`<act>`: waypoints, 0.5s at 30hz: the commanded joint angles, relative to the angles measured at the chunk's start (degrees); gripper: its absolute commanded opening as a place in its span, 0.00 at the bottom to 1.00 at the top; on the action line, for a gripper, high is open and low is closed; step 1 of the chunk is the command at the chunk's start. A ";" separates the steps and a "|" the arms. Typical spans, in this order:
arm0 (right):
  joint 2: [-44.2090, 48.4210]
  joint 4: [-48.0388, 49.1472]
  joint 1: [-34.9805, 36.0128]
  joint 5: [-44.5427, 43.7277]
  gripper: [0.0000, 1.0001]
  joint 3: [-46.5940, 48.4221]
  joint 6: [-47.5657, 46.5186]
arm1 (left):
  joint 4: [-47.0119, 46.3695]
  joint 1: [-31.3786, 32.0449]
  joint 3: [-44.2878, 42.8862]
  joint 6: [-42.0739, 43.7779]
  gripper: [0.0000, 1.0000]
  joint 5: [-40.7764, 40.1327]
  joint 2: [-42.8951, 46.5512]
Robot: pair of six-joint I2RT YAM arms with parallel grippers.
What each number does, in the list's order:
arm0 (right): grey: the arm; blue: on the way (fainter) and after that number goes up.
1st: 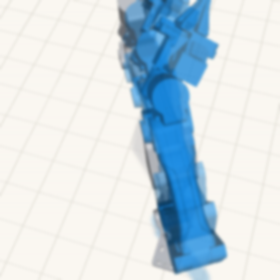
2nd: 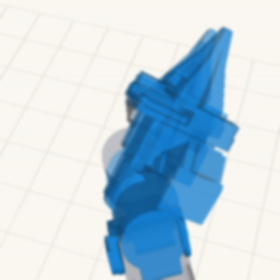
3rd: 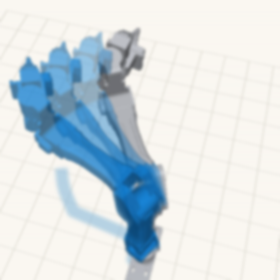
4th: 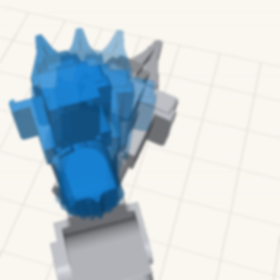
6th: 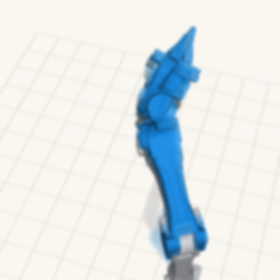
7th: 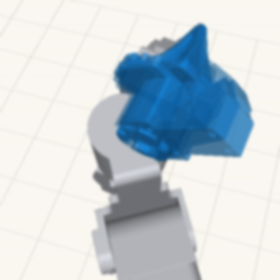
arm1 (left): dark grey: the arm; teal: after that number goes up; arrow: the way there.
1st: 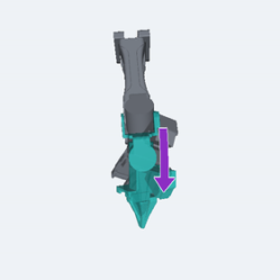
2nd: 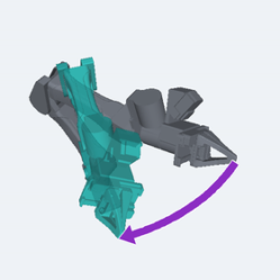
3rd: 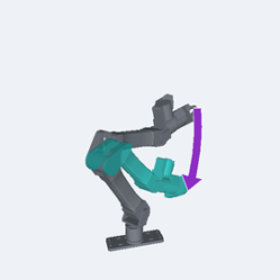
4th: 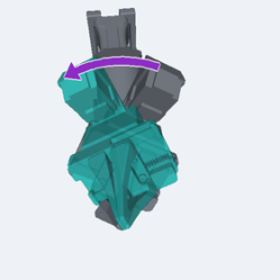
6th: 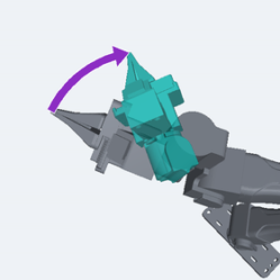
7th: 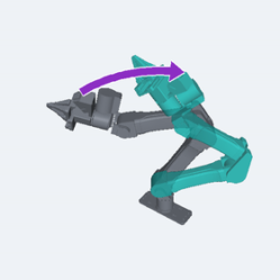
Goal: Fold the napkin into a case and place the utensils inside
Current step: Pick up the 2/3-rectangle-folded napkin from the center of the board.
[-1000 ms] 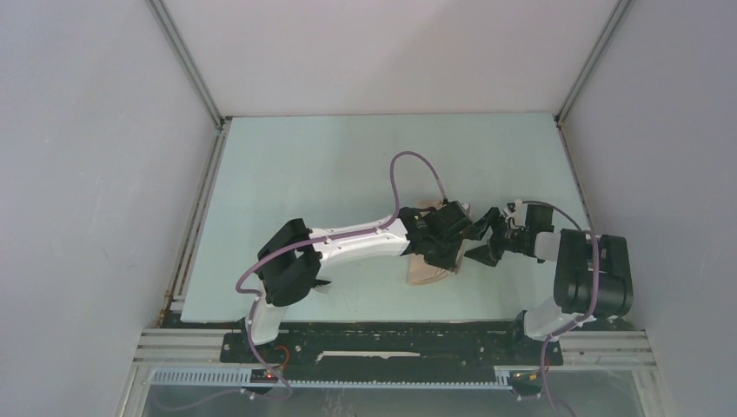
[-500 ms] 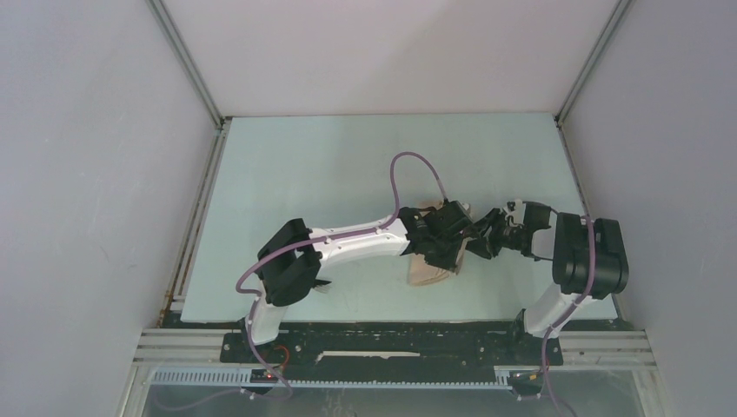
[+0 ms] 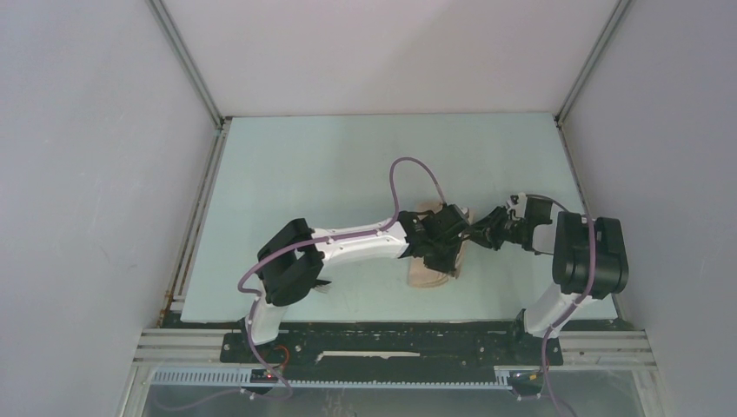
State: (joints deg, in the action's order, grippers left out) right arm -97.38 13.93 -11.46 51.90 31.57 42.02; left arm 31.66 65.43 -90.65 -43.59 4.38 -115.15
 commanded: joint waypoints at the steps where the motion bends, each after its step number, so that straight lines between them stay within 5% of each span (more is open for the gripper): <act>1: 3.41 -5.06 1.78 -4.31 0.23 3.72 -4.48 | -4.07 -0.25 2.10 -1.63 0.00 2.80 3.10; 5: 6.46 -15.44 5.64 -11.07 0.00 7.25 -9.33 | -8.72 -0.84 5.98 -3.24 0.00 5.67 3.88; 15: 11.97 -32.11 15.90 -26.05 0.00 14.82 -13.79 | -23.92 -1.61 18.29 -5.71 0.00 8.11 8.45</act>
State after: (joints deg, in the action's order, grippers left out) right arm -87.33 -10.50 0.95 33.71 42.44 31.29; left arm 15.77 63.81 -75.50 -47.75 9.85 -111.57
